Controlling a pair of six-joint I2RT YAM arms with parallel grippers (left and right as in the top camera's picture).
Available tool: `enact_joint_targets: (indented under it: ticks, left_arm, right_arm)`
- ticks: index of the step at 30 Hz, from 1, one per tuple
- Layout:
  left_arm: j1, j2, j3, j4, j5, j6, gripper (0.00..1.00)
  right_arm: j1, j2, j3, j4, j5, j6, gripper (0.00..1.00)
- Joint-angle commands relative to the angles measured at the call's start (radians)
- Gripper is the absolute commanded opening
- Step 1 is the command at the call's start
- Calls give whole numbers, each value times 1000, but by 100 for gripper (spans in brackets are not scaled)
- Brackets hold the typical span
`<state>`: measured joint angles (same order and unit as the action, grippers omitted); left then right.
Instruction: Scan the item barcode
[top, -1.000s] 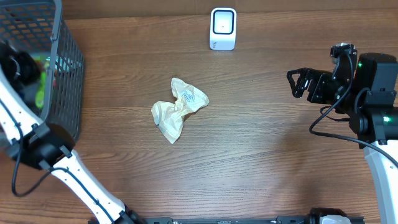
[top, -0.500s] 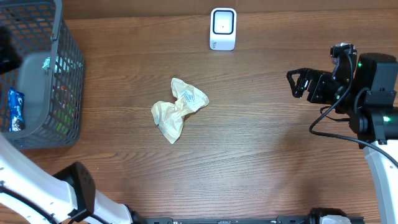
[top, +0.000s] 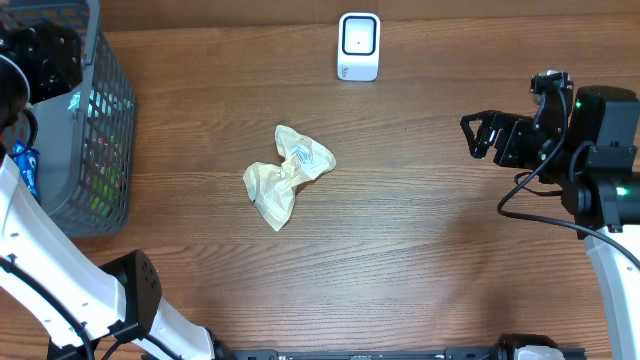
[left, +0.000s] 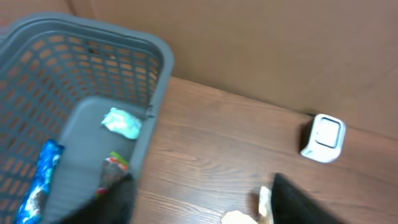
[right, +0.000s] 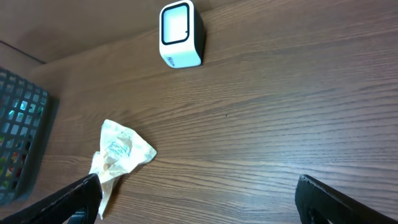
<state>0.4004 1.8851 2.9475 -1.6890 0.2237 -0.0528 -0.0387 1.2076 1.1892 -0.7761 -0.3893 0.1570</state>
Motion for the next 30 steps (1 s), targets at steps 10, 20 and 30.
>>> enact_joint_targets:
  ticks: [10, 20, 30]
  left_arm:
    - [37, 87, -100, 0, -113, 23, 96]
    - [103, 224, -130, 0, -65, 23, 97]
    - [101, 350, -134, -1, -67, 24, 95]
  right_arm:
    - [-2, 1, 23, 0, -9, 0, 100]
    - [-2, 1, 23, -9, -9, 0, 100]
    - [-2, 1, 23, -16, -9, 0, 100]
